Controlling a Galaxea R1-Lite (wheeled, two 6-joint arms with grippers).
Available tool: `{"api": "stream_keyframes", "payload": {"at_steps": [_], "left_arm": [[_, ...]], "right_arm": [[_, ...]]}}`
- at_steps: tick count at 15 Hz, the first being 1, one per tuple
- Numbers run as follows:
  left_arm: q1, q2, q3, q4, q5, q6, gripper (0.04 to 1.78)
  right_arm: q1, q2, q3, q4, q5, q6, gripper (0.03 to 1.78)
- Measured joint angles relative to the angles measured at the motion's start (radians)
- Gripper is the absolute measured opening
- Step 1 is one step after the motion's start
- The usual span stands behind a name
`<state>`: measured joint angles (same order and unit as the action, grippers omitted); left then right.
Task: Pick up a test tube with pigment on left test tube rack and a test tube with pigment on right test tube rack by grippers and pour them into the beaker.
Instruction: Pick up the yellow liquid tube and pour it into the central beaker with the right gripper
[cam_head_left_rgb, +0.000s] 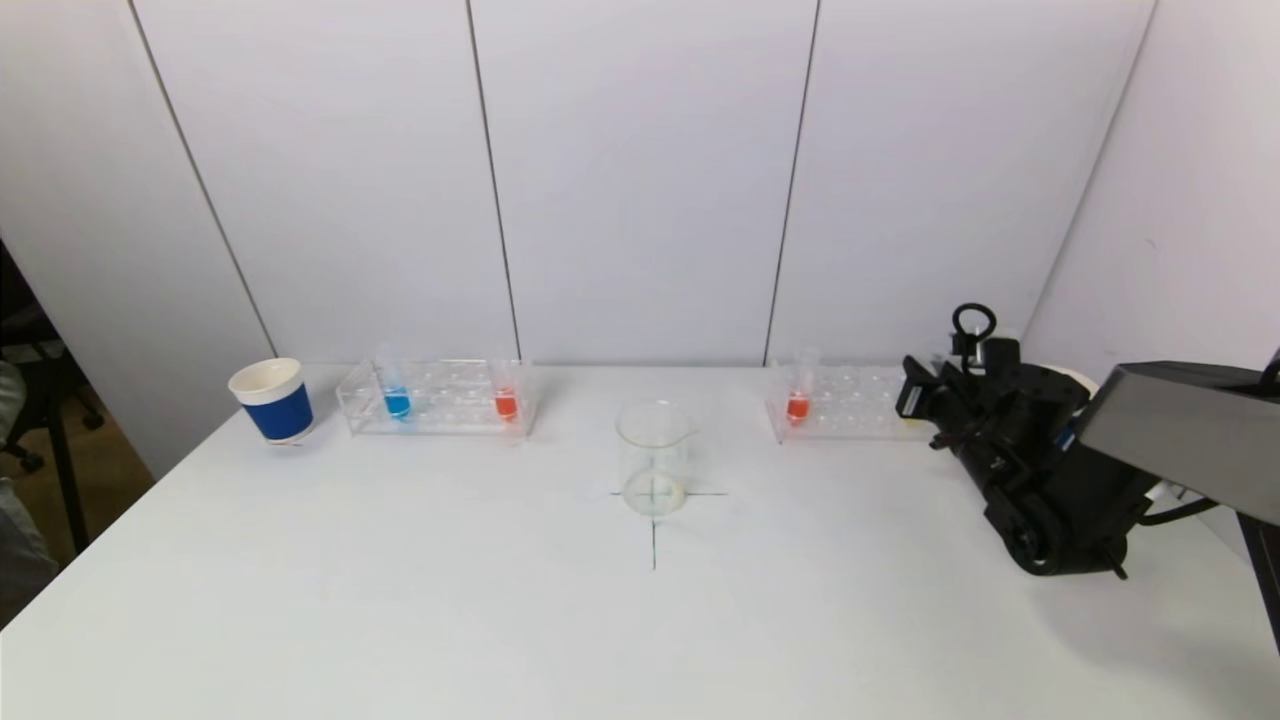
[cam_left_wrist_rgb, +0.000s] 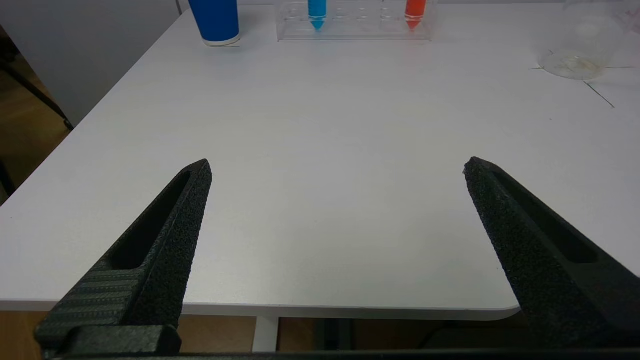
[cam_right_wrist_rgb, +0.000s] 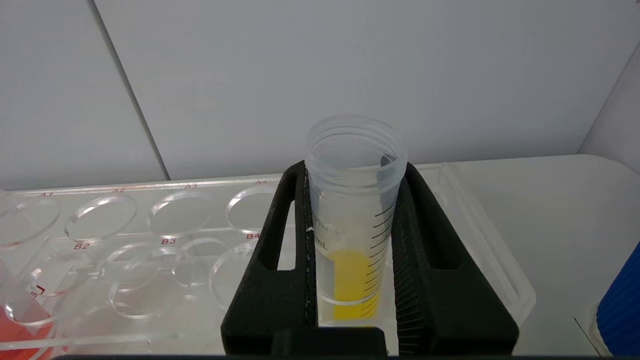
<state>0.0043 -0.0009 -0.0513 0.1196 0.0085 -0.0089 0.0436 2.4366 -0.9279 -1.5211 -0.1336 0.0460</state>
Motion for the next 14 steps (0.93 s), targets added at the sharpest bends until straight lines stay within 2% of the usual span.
{"api": "stream_keyframes", "payload": {"at_steps": [14], "left_arm": [[0.0,0.0,0.0,0.0,0.0,0.0,1.76]], "right_arm": [[-0.016,-0.134,0.022,0.0,0.007,-0.02,0.49]]}}
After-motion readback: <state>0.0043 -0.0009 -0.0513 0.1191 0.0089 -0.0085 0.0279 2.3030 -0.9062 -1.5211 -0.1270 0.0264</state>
